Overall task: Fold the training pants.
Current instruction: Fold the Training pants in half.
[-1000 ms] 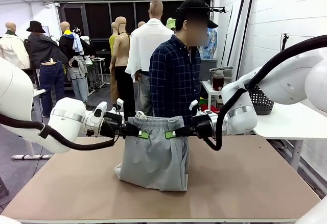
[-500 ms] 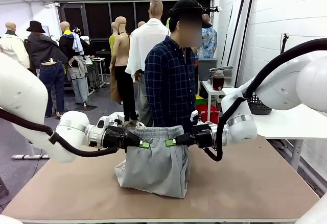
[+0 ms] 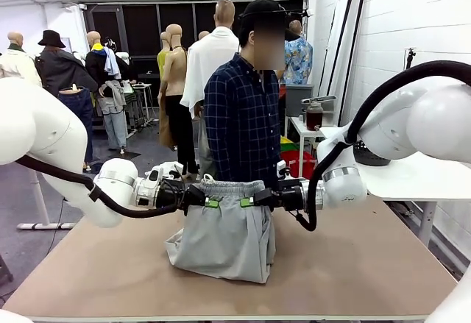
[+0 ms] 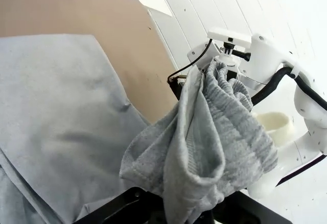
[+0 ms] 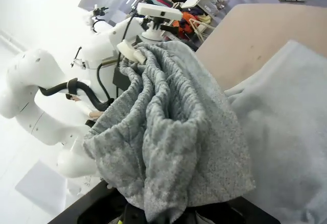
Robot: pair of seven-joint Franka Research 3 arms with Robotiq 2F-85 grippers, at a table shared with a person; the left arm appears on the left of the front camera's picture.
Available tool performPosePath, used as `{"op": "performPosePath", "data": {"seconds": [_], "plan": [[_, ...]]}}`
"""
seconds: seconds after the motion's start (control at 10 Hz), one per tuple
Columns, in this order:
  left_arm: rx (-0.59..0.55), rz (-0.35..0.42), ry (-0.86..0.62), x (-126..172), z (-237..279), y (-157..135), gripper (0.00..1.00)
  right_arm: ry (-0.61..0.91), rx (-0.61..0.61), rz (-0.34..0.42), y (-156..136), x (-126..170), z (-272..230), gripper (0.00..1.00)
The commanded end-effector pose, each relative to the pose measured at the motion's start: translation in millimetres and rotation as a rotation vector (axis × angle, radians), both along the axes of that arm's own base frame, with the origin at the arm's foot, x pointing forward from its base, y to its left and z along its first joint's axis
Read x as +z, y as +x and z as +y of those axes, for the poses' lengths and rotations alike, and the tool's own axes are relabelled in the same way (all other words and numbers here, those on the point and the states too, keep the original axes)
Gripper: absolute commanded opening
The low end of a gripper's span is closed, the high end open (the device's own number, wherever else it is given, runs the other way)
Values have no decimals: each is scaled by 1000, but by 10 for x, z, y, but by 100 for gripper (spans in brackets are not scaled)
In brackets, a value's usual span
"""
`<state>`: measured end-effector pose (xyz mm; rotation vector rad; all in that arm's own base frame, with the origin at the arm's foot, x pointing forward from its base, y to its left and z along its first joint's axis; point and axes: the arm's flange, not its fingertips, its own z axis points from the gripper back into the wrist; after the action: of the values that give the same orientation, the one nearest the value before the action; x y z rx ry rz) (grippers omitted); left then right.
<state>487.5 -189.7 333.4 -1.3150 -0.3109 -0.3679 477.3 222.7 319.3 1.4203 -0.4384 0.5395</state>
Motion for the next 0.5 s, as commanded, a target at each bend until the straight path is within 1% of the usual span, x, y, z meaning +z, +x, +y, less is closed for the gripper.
{"op": "performPosePath", "data": {"seconds": [0.0,0.1,0.2,0.3,0.4], "plan": [[56,-8,-4,23,184,110,0,-22,-36,39,166,-71,-15,0],[65,-12,-28,25,207,116,0,-36,-38,52,192,-101,-15,0],[50,-28,-61,54,199,53,0,-95,-28,14,129,-35,-48,0],[17,0,-2,0,50,41,0,-13,-12,23,112,-70,40,0],[17,0,-2,0,50,41,0,-13,-12,23,112,-70,40,0]]}}
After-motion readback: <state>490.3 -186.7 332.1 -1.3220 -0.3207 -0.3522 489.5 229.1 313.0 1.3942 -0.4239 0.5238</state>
